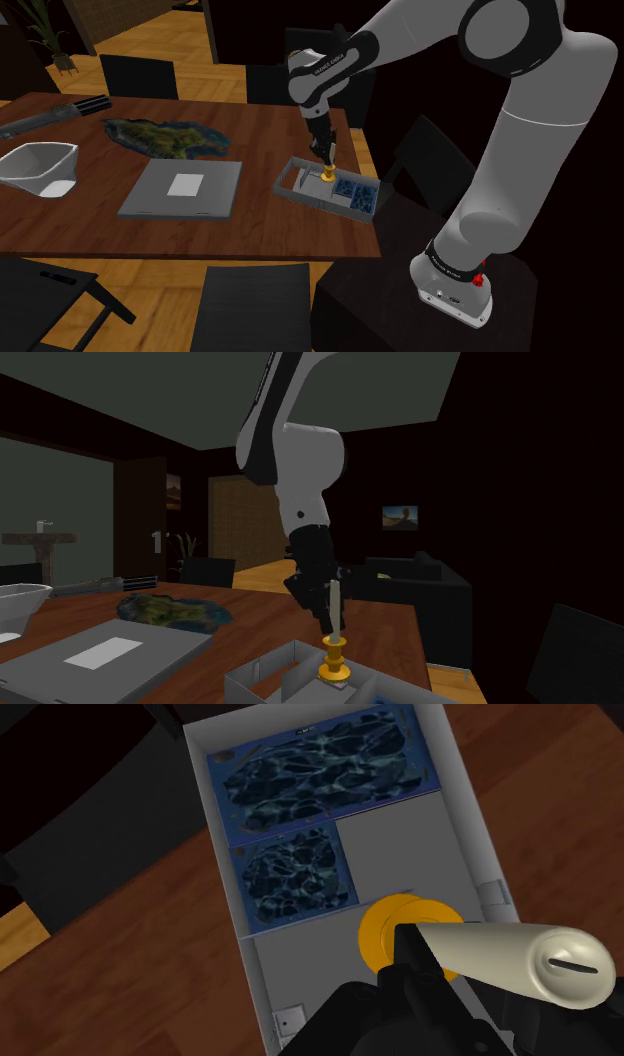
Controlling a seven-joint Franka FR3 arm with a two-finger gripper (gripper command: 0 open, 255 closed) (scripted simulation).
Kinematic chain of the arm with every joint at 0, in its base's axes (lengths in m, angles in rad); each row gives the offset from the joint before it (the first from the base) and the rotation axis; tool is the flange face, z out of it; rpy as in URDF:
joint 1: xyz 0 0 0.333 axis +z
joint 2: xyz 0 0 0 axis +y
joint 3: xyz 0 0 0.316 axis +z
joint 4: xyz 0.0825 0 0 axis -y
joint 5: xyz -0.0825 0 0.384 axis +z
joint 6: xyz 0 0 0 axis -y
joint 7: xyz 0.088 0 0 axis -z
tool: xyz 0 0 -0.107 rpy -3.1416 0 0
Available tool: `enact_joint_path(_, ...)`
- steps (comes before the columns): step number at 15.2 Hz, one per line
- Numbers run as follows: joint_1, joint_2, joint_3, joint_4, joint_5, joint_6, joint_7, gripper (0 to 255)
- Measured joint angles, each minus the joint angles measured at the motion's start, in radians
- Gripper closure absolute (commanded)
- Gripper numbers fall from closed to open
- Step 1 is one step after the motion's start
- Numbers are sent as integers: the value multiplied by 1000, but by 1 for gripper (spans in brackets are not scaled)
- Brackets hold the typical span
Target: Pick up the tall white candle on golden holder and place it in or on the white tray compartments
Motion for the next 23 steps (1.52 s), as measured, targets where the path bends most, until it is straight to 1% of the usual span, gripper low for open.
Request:
enact_joint_path(5,-1,41,1,-17,2,58,2,255)
enact_joint_path(11,-1,45,1,-19,2,64,2,255)
enact_joint_path(12,-1,45,1,-19,2,64,2,0)
enact_joint_path(18,-1,45,1,-19,2,64,2,0)
enact_joint_path(23,3,33,4,77,5,-43,3,0)
